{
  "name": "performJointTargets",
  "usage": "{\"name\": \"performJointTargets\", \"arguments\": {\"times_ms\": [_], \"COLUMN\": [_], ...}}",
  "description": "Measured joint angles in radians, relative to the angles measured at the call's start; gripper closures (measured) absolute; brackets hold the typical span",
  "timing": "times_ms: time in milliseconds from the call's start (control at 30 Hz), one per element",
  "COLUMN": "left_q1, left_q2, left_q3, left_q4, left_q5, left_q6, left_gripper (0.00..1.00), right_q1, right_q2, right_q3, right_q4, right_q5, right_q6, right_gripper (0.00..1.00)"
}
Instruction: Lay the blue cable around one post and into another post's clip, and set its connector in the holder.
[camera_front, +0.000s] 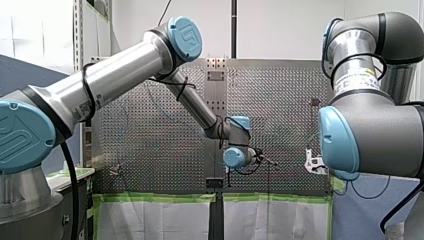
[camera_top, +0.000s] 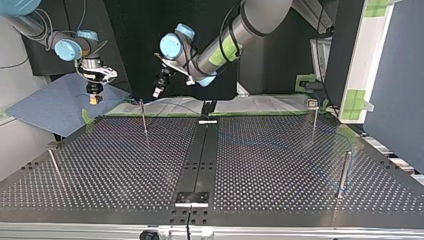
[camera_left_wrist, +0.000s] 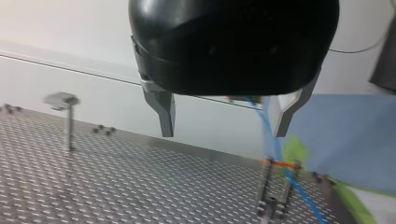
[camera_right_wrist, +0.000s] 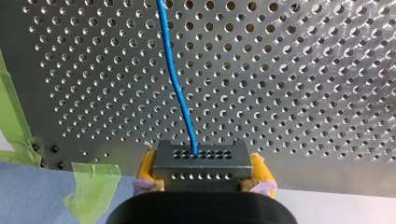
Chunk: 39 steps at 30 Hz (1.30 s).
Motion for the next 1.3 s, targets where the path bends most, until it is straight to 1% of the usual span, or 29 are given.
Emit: {"name": "performJointTargets", "arguments": {"times_ms": [200, 400, 500, 600, 800, 1100, 1300], "left_q1": [0.006, 0.018, 0.028, 0.036, 0.046, 0.048, 0.051], "left_q2": [0.051, 0.101, 0.126, 0.153, 0.209, 0.285, 0.332], "left_q3": [-0.051, -0.101, -0.126, -0.153, -0.209, -0.285, -0.332], "left_q4": [0.050, 0.101, 0.126, 0.153, 0.208, 0.284, 0.307], "left_q5": [-0.005, -0.045, -0.067, -0.075, -0.078, -0.079, -0.080], "left_q6": [-0.021, -0.036, -0.042, -0.048, -0.060, -0.063, -0.064], "left_gripper": [0.00, 0.00, 0.00, 0.00, 0.00, 0.00, 0.00], "right_q1": [0.003, 0.004, 0.005, 0.005, 0.005, 0.005, 0.005], "right_q2": [0.000, 0.000, 0.000, 0.000, 0.000, 0.000, 0.000], "right_q3": [0.000, 0.000, 0.000, 0.000, 0.000, 0.000, 0.000], "right_q4": [0.002, 0.003, 0.002, 0.001, 0.002, 0.001, 0.003], "right_q5": [0.000, 0.000, 0.000, -0.001, -0.002, -0.002, -0.002], "right_q6": [0.000, 0.000, 0.004, 0.008, 0.011, 0.012, 0.011], "right_gripper": [1.00, 1.00, 1.00, 1.00, 1.00, 1.00, 1.00]}}
